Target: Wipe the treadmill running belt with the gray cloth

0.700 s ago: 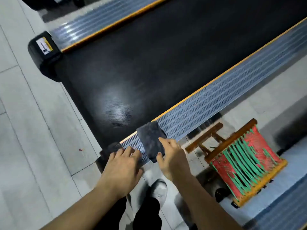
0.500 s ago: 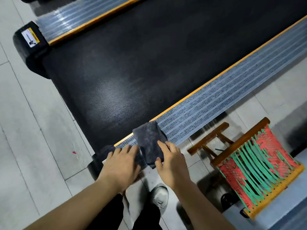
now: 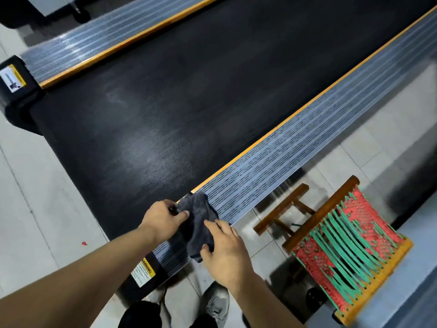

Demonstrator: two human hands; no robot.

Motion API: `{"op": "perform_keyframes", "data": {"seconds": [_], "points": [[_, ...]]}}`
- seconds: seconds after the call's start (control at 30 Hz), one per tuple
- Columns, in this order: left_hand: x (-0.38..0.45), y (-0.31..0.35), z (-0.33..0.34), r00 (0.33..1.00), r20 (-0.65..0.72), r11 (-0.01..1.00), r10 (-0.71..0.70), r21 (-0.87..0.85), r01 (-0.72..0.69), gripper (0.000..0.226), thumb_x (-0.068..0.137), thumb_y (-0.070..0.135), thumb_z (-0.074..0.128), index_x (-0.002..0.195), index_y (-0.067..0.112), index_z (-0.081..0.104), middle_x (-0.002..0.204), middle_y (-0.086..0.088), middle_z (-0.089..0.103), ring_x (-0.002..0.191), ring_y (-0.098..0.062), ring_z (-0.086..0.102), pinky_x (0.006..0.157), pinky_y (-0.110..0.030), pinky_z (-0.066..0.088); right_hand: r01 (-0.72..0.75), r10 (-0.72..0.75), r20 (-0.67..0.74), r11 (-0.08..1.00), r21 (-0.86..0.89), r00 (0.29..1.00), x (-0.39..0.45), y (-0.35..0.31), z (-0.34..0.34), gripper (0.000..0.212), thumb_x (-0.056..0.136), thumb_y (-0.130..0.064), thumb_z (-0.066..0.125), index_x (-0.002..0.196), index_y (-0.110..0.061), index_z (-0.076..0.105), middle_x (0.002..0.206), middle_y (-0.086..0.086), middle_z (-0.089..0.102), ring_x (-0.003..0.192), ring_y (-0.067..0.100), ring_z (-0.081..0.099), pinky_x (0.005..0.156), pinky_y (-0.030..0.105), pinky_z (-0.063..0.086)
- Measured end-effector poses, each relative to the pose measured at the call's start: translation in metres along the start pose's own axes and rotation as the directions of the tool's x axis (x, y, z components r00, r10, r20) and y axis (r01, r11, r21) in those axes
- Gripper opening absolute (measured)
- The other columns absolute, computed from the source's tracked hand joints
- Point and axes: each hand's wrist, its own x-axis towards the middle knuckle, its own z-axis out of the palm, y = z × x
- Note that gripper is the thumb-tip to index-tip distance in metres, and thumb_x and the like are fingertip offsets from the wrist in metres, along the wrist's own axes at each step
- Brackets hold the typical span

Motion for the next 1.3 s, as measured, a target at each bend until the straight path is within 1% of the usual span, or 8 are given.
{"op": "perform_keyframes", "data": {"seconds": [0.1,0.27,0.4,0.6,0.83,0.93,1.17,1.3], "points": [[-0.014,0.011,-0.005,0.999,-0.014,0.999,0.035,0.001,-0.035,0.022,0.089,0.028,0.073,0.097,0.010,0.063,0.094,-0.011,0.068,0.078,-0.023,0.060,0.066,-0.029,0.043,0.002,-0.002,0.004,1.000,-0.002,1.000,-0.007,0.002,-0.005,0.058,0.095,-0.032,0.050,0.151,-0.032,0.033,0.152,-0.010,0.035,0.138,0.014,0.033,0.116,0.032,0.029],[-0.070,0.028,-0.012,0.975,0.016,0.973,0.221,-0.070,-0.219,0.029,0.079,0.044,0.070,0.089,0.024,0.051,0.078,0.001,0.064,0.074,-0.025,0.060,0.080,-0.046,0.054,0.003,0.002,-0.057,0.997,0.077,0.998,-0.034,-0.008,-0.037,0.056,0.091,-0.030,0.056,0.145,-0.029,0.040,0.141,-0.007,0.046,0.130,0.017,0.044,0.111,0.034,0.037],[-0.120,0.050,-0.038,0.961,-0.074,0.935,0.268,-0.221,-0.278,0.026,0.078,0.047,0.070,0.087,0.031,0.051,0.077,0.002,0.069,0.074,-0.027,0.070,0.076,-0.052,0.059,0.049,-0.033,-0.102,0.987,0.154,0.994,-0.061,-0.026,-0.085,0.058,0.089,-0.028,0.060,0.144,-0.030,0.041,0.141,-0.004,0.049,0.127,0.021,0.048,0.107,0.039,0.041],[-0.190,0.096,-0.093,0.935,-0.209,0.875,0.288,-0.339,-0.345,0.017,0.092,0.024,0.070,0.090,0.028,0.054,0.076,0.002,0.068,0.070,-0.023,0.069,0.075,-0.055,0.061,0.181,-0.144,-0.162,0.953,0.244,0.976,-0.100,-0.067,-0.170,0.070,0.088,-0.035,0.066,0.149,-0.036,0.031,0.142,-0.011,0.045,0.132,0.013,0.043,0.109,0.037,0.039],[-0.280,0.172,-0.148,0.936,-0.289,0.788,0.199,-0.521,-0.328,0.014,0.097,0.016,0.063,0.092,0.018,0.050,0.084,-0.008,0.063,0.066,-0.018,0.064,0.062,-0.035,0.059,0.298,-0.259,-0.211,0.937,0.182,0.943,-0.165,-0.139,-0.248,0.108,0.076,-0.043,0.077,0.153,-0.050,0.002,0.149,-0.010,0.034,0.136,0.016,0.040,0.110,0.046,0.038],[-0.313,0.198,-0.179,0.939,-0.273,0.738,0.210,-0.586,-0.335,0.011,0.098,0.015,0.062,0.097,0.013,0.051,0.079,-0.010,0.063,0.053,-0.012,0.062,0.054,-0.025,0.056,0.308,-0.259,-0.279,0.939,0.149,0.925,-0.182,-0.165,-0.285,0.105,0.077,-0.045,0.075,0.153,-0.050,0.004,0.156,-0.009,0.026,0.143,0.014,0.030,0.115,0.045,0.031],[-0.344,0.231,-0.237,0.971,-0.193,0.618,0.138,-0.749,-0.237,0.012,0.098,0.016,0.062,0.091,0.009,0.055,0.077,-0.016,0.057,0.052,-0.022,0.061,0.065,-0.038,0.054,0.376,-0.351,-0.189,0.919,0.120,0.917,-0.195,-0.213,-0.362,0.092,0.086,-0.037,0.068,0.150,-0.058,0.005,0.153,-0.010,0.032,0.142,0.011,0.035,0.110,0.047,0.040],[-0.339,0.245,-0.266,0.983,-0.132,0.514,0.129,-0.839,-0.180,0.012,0.098,0.016,0.061,0.100,0.004,0.059,0.096,-0.018,0.056,0.079,-0.027,0.061,0.059,-0.030,0.057,0.381,-0.362,-0.150,0.916,0.123,0.920,-0.188,-0.240,-0.394,0.094,0.086,-0.034,0.069,0.147,-0.062,0.004,0.153,-0.011,0.028,0.143,0.010,0.034,0.109,0.046,0.043]]}}
